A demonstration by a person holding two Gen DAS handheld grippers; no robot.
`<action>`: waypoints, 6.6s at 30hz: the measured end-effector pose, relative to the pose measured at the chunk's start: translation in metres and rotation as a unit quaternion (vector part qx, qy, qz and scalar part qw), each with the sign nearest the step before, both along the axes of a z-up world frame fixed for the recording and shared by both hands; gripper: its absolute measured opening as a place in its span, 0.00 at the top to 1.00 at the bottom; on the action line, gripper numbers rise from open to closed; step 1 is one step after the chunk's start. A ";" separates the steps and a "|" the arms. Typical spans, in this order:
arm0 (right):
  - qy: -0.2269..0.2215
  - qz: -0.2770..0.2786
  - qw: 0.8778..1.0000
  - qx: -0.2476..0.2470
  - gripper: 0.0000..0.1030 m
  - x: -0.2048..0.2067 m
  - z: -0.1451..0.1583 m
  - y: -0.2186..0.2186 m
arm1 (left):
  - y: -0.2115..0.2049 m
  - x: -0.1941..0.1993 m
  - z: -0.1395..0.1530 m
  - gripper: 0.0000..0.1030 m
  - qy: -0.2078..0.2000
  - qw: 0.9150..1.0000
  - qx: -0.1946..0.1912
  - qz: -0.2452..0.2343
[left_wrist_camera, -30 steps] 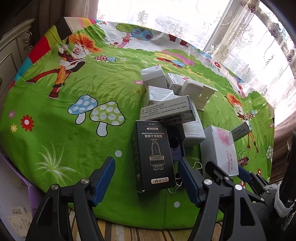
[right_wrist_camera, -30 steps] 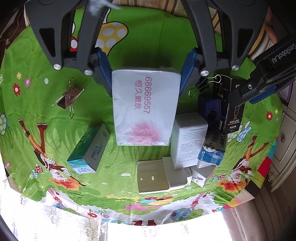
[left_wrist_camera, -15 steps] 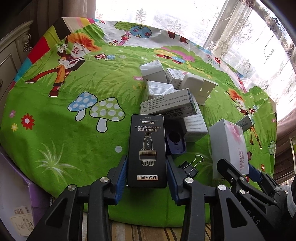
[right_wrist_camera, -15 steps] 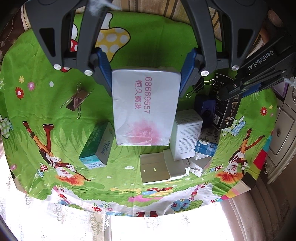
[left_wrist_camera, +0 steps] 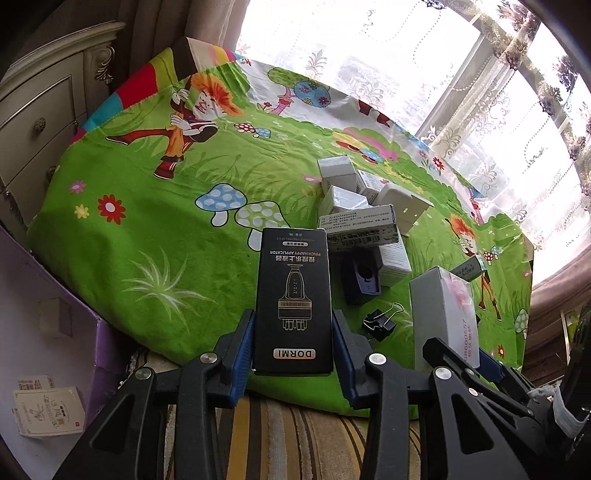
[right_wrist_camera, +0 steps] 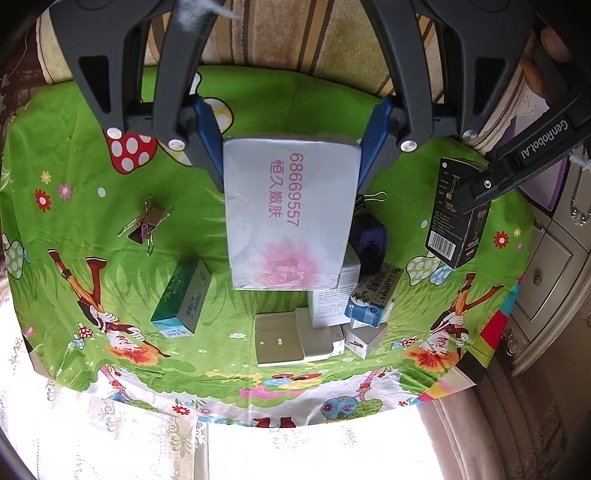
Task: Organize rigid objects
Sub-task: 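Carry the black and white boxes into the purple-rimmed box and release, then move both open tools back over the bed toward the remaining items, then grasp the blue plastic holder with the right tool while the left tool grasps a white printed box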
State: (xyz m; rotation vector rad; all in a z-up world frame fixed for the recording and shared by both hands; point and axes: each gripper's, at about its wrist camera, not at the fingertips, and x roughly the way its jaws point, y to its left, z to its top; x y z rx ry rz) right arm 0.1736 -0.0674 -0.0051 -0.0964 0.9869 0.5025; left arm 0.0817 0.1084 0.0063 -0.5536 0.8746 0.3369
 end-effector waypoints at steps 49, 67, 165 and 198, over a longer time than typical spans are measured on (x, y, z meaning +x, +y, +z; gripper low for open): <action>0.030 0.361 0.932 0.003 0.23 -0.205 0.000 0.223 | 0.174 -0.240 -0.031 0.48 -0.011 0.937 -0.043 0.346; 0.057 0.256 0.964 0.032 0.17 -0.145 0.012 0.169 | 0.154 -0.218 -0.018 0.28 -0.041 0.951 -0.033 0.304; 0.019 0.050 0.996 0.077 0.70 0.019 -0.010 0.039 | 0.056 0.109 -0.028 0.00 -0.079 0.961 -0.252 -0.085; 0.012 0.042 0.996 0.082 0.70 0.015 -0.004 0.033 | 0.045 0.097 -0.045 0.26 -0.048 0.972 -0.215 -0.085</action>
